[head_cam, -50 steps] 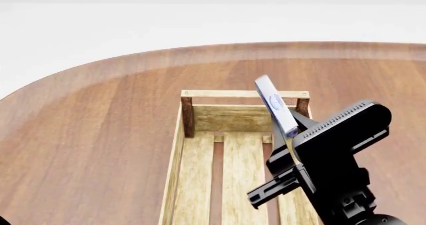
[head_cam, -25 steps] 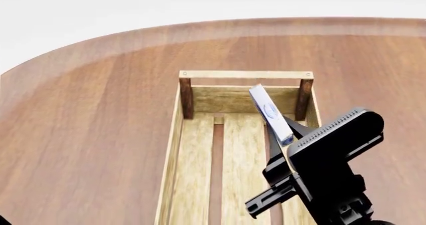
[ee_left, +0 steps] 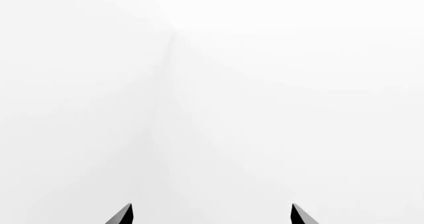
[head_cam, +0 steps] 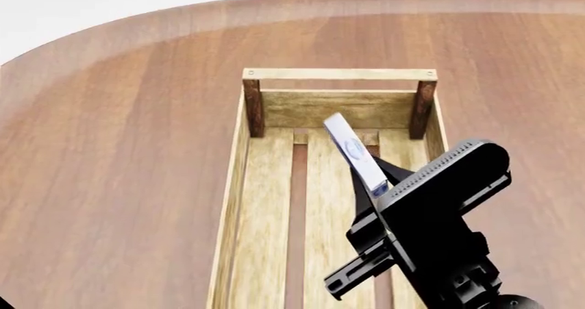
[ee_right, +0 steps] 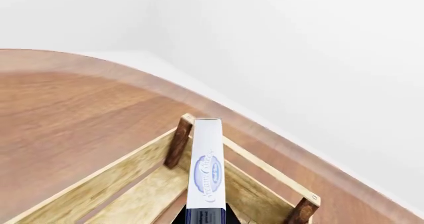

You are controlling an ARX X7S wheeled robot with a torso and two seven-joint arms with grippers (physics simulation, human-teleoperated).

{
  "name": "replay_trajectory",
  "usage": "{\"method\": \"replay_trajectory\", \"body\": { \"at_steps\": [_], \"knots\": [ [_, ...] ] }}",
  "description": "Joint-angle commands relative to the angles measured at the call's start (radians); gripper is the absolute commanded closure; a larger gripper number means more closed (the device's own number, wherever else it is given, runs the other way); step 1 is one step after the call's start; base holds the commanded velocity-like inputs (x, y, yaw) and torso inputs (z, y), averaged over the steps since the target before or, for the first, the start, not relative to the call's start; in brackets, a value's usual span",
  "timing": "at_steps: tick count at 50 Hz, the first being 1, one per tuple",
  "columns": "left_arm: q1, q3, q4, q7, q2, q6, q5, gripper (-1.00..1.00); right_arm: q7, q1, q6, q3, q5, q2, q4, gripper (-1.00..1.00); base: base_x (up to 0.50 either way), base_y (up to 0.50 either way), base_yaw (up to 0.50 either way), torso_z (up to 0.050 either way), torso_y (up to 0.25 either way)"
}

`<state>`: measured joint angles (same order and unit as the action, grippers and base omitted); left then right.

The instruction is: Pick up the cream cheese and put it in the tray.

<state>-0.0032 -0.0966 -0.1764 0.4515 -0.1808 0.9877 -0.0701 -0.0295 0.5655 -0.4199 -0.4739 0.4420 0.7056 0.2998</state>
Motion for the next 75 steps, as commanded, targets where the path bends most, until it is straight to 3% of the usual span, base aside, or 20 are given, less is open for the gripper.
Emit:
{"method": "replay_trajectory", "body": {
  "at_steps": [1, 75],
  "knots": [
    [-0.001, -0.002, -0.001, 0.004, -0.003, 0.002, -0.002, -1.0, -0.007, 0.032, -0.025, 0.001, -0.009, -0.004, 0.024, 1.0, 0.0, 0.0, 0.0, 0.0, -0.094],
    [-0.007, -0.011, -0.009, 0.029, -0.011, 0.003, 0.008, -1.0, -0.073, 0.007, 0.026, 0.039, 0.104, -0.053, -0.088, 1.0, 0.0, 0.0, 0.0, 0.0, -0.073]
  ]
}}
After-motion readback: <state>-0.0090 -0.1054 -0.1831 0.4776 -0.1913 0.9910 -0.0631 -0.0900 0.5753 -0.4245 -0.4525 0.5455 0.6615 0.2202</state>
